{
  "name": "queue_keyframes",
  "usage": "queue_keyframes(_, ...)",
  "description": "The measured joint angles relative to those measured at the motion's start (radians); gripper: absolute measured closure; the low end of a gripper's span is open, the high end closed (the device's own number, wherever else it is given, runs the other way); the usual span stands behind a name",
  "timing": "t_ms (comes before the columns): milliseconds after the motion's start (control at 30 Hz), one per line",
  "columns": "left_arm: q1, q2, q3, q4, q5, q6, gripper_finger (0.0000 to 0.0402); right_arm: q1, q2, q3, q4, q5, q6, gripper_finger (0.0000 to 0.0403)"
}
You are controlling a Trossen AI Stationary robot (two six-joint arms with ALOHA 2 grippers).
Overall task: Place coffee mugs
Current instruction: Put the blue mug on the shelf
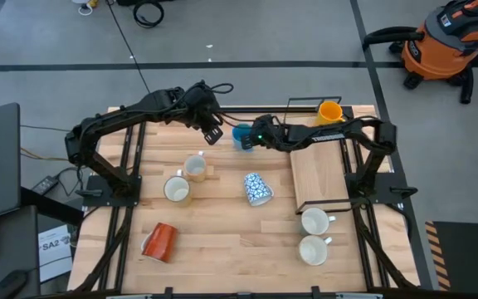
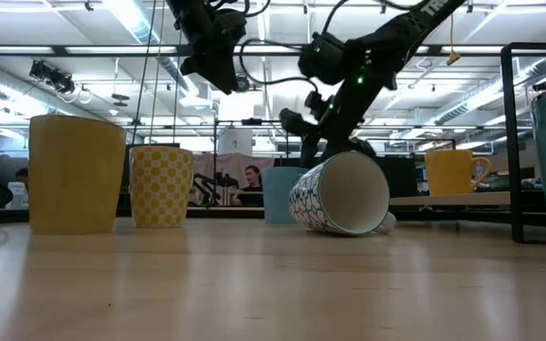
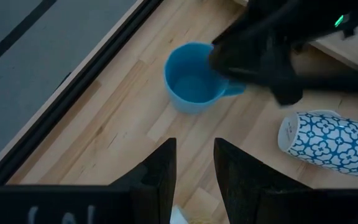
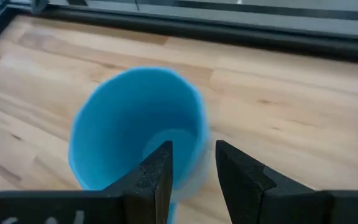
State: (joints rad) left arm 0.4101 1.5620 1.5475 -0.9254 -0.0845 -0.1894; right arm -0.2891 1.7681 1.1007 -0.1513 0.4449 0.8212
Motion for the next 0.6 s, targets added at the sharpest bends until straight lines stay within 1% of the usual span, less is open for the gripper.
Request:
queue_keyframes(200, 0.000, 0.000, 0.000, 0.003, 0.000, -0.001, 0.0288, 0.001, 0.041, 0.004, 0.041, -0.008, 0.026, 0.0276)
queue_keyframes(367, 0.000, 0.000, 0.000, 0.009, 0.000, 0.000, 0.0288, -0.002, 0.044, -0.001, 0.015, -0.023, 0.041, 0.0281)
queue_keyframes(467, 0.000, 0.000, 0.000, 0.012, 0.000, 0.002, 0.0288, -0.008, 0.044, -0.003, 0.011, -0.032, 0.041, 0.0292)
queue_keyframes(600, 0.000, 0.000, 0.000, 0.012, 0.000, 0.002, 0.0288, -0.009, 0.044, -0.002, 0.012, -0.035, 0.041, 0.0319)
